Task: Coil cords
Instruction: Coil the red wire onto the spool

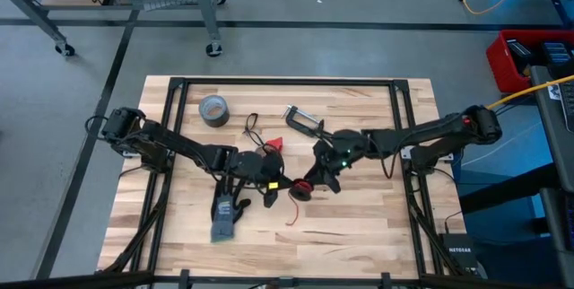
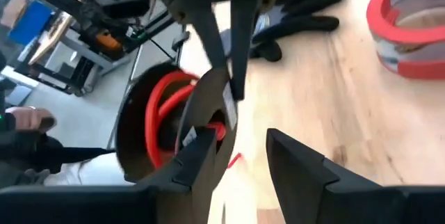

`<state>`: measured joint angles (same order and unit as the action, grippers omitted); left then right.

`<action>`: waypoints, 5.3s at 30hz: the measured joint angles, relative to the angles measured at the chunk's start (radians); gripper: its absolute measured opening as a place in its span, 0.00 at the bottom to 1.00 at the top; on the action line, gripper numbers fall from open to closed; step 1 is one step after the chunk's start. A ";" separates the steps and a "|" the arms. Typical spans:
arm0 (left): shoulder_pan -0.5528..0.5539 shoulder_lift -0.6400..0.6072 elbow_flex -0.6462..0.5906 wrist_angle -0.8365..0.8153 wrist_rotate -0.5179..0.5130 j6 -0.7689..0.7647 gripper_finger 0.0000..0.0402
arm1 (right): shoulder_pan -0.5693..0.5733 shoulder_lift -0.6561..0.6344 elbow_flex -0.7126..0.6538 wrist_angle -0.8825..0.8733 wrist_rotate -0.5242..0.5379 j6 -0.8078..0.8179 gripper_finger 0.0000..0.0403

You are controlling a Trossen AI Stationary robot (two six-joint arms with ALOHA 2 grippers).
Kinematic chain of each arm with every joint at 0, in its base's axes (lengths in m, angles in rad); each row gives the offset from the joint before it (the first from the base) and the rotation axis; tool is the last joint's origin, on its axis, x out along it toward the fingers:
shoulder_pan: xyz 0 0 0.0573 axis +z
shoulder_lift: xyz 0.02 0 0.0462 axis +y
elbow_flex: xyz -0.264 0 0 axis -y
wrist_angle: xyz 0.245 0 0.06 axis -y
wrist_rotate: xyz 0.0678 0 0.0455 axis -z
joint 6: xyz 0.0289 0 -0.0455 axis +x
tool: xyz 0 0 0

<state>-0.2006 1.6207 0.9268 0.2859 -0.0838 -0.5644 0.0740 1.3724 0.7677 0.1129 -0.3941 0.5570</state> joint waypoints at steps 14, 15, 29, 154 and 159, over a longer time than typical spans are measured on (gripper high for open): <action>0.039 -0.015 0.000 -0.068 -0.012 -0.008 0.00 | 0.070 -0.133 0.000 -0.266 0.360 -0.016 0.33; 0.039 -0.018 0.000 -0.069 -0.012 -0.008 0.00 | 0.070 -0.144 0.000 -0.285 0.382 -0.016 0.33; 0.043 -0.019 0.000 -0.178 -0.016 0.018 0.00 | 0.071 -0.149 -0.003 -0.402 0.454 0.041 0.33; 0.050 -0.016 0.000 -0.241 -0.167 0.224 0.22 | -0.270 0.459 0.002 0.331 0.088 0.142 0.02; 0.052 -0.016 0.000 -0.317 -0.167 0.163 0.22 | -0.271 0.460 -0.001 0.337 0.052 0.141 0.03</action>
<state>-0.1487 1.6047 0.9268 -0.0309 -0.2510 -0.4013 -0.1970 1.8327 0.7665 0.4495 -0.3425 0.6979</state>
